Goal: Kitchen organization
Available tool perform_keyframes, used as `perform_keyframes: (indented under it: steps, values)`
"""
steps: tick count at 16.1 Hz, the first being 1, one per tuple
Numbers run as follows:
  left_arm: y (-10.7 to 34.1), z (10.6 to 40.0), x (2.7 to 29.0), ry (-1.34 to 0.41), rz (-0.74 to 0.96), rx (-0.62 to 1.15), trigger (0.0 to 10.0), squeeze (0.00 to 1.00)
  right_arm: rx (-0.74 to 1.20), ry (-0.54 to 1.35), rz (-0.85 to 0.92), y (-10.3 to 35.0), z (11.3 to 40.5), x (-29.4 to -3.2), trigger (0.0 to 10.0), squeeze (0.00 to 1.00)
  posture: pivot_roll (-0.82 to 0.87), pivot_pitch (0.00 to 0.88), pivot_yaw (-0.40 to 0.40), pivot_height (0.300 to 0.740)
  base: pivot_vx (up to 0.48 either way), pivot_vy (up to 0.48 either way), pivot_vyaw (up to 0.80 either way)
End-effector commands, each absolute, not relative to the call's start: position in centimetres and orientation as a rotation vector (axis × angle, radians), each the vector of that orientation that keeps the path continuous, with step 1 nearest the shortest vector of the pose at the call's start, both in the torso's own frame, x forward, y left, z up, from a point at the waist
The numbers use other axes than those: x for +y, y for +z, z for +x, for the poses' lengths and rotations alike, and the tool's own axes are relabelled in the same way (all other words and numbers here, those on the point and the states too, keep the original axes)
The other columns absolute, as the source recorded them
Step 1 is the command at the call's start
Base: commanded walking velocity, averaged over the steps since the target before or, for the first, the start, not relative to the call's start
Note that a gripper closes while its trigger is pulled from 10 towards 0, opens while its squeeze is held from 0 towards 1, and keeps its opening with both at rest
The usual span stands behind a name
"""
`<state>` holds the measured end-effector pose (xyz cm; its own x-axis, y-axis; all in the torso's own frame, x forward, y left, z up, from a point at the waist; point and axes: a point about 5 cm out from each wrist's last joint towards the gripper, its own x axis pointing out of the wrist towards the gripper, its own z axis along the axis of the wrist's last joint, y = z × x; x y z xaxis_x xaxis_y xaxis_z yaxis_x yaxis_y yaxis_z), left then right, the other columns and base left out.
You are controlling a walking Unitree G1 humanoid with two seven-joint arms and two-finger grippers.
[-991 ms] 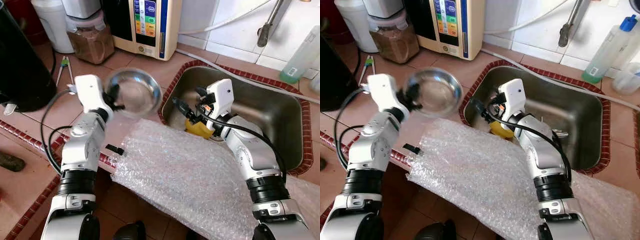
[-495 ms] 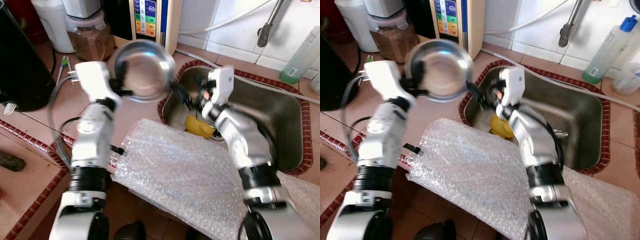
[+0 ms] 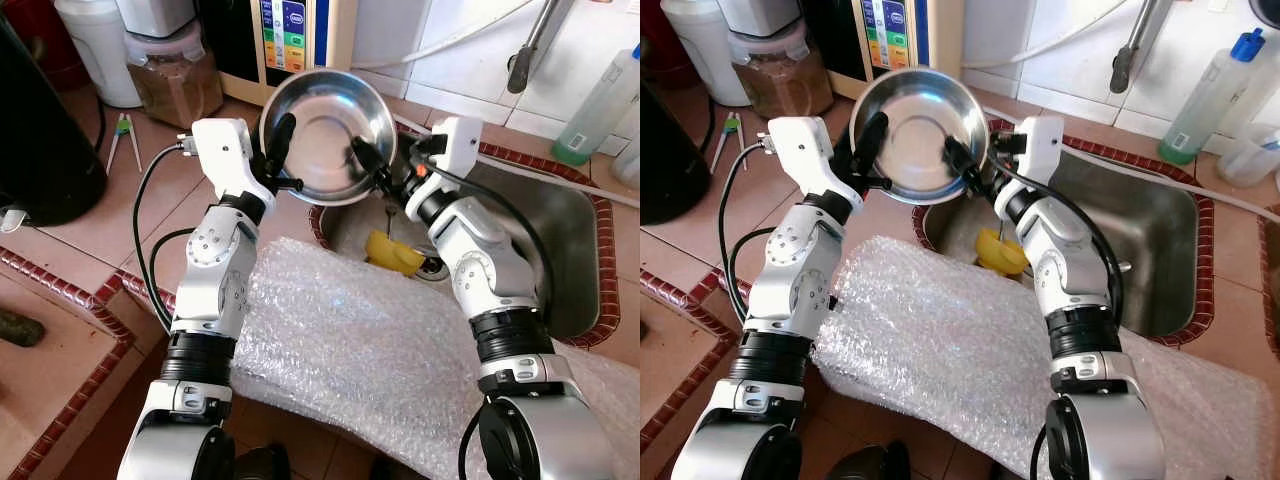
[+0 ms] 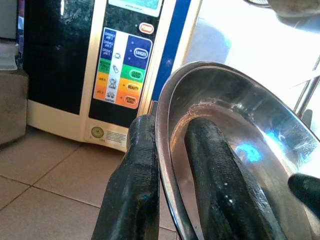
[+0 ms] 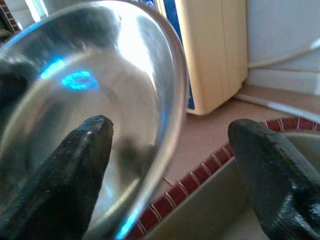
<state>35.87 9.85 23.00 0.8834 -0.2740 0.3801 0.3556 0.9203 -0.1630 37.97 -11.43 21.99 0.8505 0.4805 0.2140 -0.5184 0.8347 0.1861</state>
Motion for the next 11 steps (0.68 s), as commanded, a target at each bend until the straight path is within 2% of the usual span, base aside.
perform_keyframes:
  steps: [1, 11]
  values:
    - [23.77, 35.78, 9.50, -0.353, -0.236, -0.395, 0.0, 0.00, -0.161, 0.518, 0.250, 22.24, 38.23, -11.62, 0.0, 0.00, 0.03, 0.130, -0.020, 0.740, 0.000, 0.000, 0.00]
    - [24.03, 35.89, 9.62, -0.349, -0.177, -0.406, 0.0, 0.00, -0.137, 0.469, 0.233, 21.99, 38.69, -12.16, 0.0, 0.00, 0.04, 0.128, -0.017, 0.740, 0.000, 0.000, 0.00]
